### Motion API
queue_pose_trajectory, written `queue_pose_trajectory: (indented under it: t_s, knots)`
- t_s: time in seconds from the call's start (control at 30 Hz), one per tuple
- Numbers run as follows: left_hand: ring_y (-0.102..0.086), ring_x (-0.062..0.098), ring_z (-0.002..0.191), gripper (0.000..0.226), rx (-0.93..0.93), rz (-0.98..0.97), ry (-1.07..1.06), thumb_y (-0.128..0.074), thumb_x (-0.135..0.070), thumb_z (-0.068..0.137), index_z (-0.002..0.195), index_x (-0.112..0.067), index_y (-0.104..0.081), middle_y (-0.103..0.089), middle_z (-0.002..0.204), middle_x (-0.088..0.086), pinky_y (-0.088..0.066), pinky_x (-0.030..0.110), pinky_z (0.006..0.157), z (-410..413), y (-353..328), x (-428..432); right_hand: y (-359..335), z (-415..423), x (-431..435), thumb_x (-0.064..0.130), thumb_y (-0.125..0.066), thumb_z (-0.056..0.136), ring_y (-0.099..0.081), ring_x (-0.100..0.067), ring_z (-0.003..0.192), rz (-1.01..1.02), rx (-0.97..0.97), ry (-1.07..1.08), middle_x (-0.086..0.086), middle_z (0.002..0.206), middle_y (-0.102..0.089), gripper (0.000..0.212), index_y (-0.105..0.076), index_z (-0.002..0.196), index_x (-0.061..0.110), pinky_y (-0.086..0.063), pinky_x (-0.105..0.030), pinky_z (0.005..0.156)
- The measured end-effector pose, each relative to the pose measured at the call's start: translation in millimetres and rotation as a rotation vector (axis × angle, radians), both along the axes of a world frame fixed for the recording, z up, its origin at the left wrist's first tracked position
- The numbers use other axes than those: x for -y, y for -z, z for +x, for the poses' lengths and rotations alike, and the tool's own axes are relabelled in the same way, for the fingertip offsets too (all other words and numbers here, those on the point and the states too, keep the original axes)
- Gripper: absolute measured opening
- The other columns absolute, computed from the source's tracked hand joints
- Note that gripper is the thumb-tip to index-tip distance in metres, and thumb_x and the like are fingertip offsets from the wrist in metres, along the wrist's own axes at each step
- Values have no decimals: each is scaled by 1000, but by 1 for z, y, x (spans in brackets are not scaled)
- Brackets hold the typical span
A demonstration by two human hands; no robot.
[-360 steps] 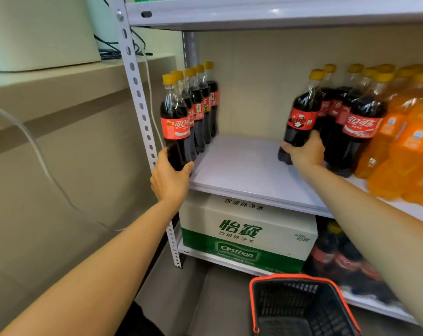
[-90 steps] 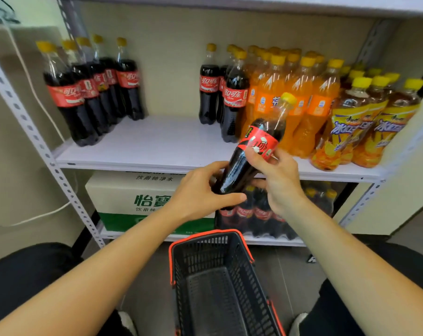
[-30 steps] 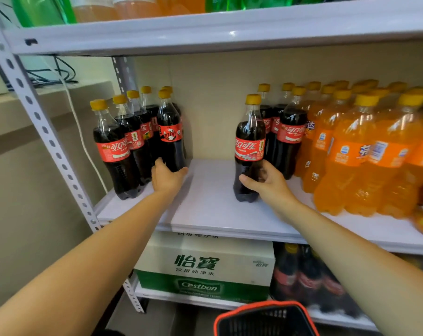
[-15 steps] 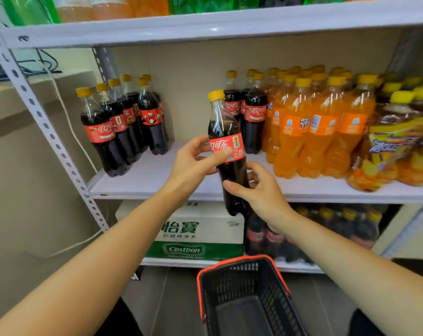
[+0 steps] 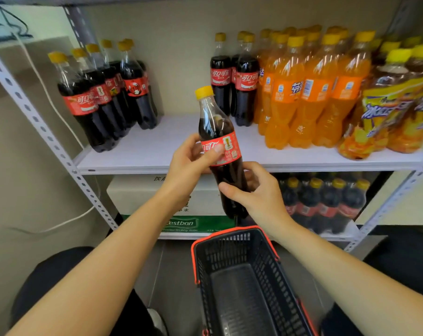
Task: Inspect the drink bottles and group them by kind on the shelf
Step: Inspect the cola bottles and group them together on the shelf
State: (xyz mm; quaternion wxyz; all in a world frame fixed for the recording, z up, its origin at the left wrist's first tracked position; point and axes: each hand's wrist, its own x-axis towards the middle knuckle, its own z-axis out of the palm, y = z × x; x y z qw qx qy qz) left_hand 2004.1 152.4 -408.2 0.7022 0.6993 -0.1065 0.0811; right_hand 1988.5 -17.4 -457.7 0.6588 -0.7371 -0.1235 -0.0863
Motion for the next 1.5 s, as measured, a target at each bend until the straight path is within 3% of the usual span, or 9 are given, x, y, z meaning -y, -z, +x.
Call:
queue_pose_trajectory:
  t_s: [0.13, 0.3, 0.5, 0.6, 0.77, 0.9, 1.03, 1.17, 1.5]
  knots:
    - [-69, 10, 98, 39, -28, -114, 164, -59, -20, 93, 131, -12, -57, -74, 105, -5, -54, 23, 83, 2, -3, -7, 0, 1, 9, 32, -73, 90, -70, -11, 111, 141, -86, -261, 3, 115, -76, 32, -71, 120, 23, -53, -22, 89]
    - [-71, 16, 95, 48, -36, -154, 186, -64, -12, 87, 133, -5, -56, -75, 101, 1, -56, 27, 83, 3, -3, -11, 3, 3, 12, 42, -70, 89, -64, -15, 123, 175, -213, -399, 4, 125, -72, 34, -71, 122, 33, -50, -31, 103]
    - [-73, 12, 94, 48, -63, -163, -9, -79, -26, 85, 125, -8, -62, -76, 98, -3, -57, 24, 78, 4, 5, -6, 3, 3, 10, 46, -89, 57, -71, -12, 97, 88, -191, -143, -8, 112, -71, 67, -63, 113, 21, -56, -28, 86]
    - [-71, 9, 98, 30, -77, -157, 48, -69, -32, 88, 117, -23, -68, -74, 104, -6, -56, 21, 78, 5, 4, -5, 4, 3, 11, 33, -88, 64, -72, -18, 100, 189, -242, -175, -10, 111, -73, 55, -66, 111, 15, -57, -39, 94]
    - [-66, 24, 100, 46, -71, -241, 158, -63, -14, 87, 132, -14, -57, -68, 111, 9, -55, 32, 85, 8, 2, -13, 3, 4, 16, 31, -72, 85, -72, -21, 104, 317, -347, -321, -5, 109, -76, 27, -75, 110, 21, -54, -38, 89]
    - [-71, 22, 98, 59, -60, -239, 78, -72, -11, 81, 137, -12, -54, -73, 110, 9, -57, 32, 81, 5, 4, -9, 2, 1, 15, 39, -69, 88, -70, -20, 113, 276, -411, -398, -3, 118, -75, 32, -75, 117, 27, -53, -36, 93]
    - [-72, 18, 98, 59, -35, -170, 5, -78, -19, 78, 134, -15, -58, -72, 106, 1, -57, 31, 86, 2, 7, -4, 2, -2, 11, 41, -88, 62, -70, -19, 106, 133, -328, -190, -5, 113, -72, 62, -66, 117, 21, -56, -46, 100]
    - [-69, 18, 101, 45, -24, -139, 89, -71, -21, 86, 129, -15, -62, -68, 109, 5, -55, 30, 87, 4, 6, -5, 0, -2, 15, 29, -84, 70, -71, -24, 107, 204, -349, -200, -6, 111, -75, 50, -67, 115, 15, -56, -49, 98]
    - [-68, 24, 105, 79, -35, -160, 72, -78, -10, 75, 147, -19, -46, -67, 118, 14, -54, 45, 99, 0, 4, -5, -5, -3, 18, 39, -73, 83, -70, -21, 109, 300, -457, -374, -6, 115, -75, 40, -74, 121, 23, -53, -38, 90]
